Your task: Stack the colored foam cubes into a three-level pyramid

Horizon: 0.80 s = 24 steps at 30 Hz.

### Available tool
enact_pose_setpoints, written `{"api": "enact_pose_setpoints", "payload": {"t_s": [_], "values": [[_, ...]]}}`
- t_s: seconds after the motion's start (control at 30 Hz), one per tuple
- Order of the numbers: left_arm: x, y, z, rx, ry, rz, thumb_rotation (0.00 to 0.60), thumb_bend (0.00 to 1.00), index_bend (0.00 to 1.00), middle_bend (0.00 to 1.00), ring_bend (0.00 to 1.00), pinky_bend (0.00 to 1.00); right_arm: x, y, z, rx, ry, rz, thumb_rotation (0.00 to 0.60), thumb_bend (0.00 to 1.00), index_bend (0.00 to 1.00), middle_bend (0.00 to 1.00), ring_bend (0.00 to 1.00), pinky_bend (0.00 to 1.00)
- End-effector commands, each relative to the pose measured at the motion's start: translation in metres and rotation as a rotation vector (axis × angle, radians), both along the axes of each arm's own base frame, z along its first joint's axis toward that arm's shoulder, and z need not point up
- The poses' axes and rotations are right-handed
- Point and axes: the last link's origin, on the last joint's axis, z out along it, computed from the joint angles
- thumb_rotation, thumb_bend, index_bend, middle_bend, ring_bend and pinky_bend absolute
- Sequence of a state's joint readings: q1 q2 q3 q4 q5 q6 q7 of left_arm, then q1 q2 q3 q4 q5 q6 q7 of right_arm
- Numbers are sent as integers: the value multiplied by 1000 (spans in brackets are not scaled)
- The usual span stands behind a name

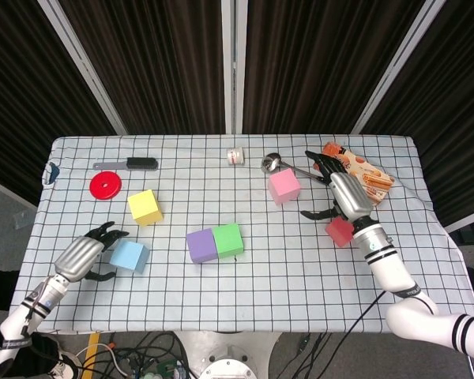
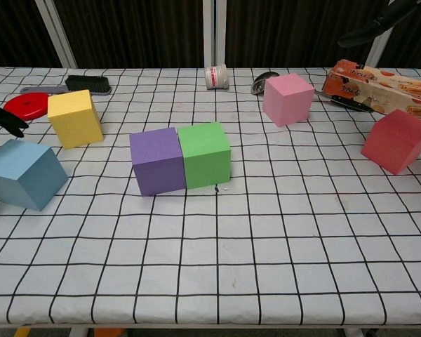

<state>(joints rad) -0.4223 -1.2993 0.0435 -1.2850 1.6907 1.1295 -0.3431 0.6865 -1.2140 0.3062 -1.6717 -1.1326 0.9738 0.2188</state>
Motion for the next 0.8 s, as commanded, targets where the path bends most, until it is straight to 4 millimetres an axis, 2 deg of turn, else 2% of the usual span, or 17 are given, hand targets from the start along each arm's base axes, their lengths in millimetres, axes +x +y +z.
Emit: {"api": "enact_pose_setpoints", "payload": {"t_s": [0.03,0.13,0.23,0.33,0.4,0.63,0.8], "values": [[4,3,-6,-14,-20,-9,600,177,156,216,5,209,-2,0,-1,3,-2,-4,600,4,0,73,0,0],[6,5,-11,-14,-41,-11,600,196,164,252,7,209,-5,-1,-1,1,-2,-14,600,7,0,77,0,0],[7,9,-13,9,-65,1,600,225,190,338,42,212,-7,-2,0,-2,-8,-23,600,8,0,79,0,0],[10,9,-12,59,-100,12,600,235,224,471,141,262,-11,-2,1,-5,-12,-31,600,11,0,80,0,0],[14,6,-11,90,-139,46,600,234,232,523,199,281,-14,-2,1,-3,-12,-36,600,12,0,82,0,0],[34,-4,-11,79,-219,265,600,226,234,551,231,278,-20,-3,-3,3,9,-45,600,17,0,97,0,0],[53,1,-14,131,-218,315,600,225,234,562,231,263,-25,0,-9,41,58,-53,600,33,0,111,0,0]]}}
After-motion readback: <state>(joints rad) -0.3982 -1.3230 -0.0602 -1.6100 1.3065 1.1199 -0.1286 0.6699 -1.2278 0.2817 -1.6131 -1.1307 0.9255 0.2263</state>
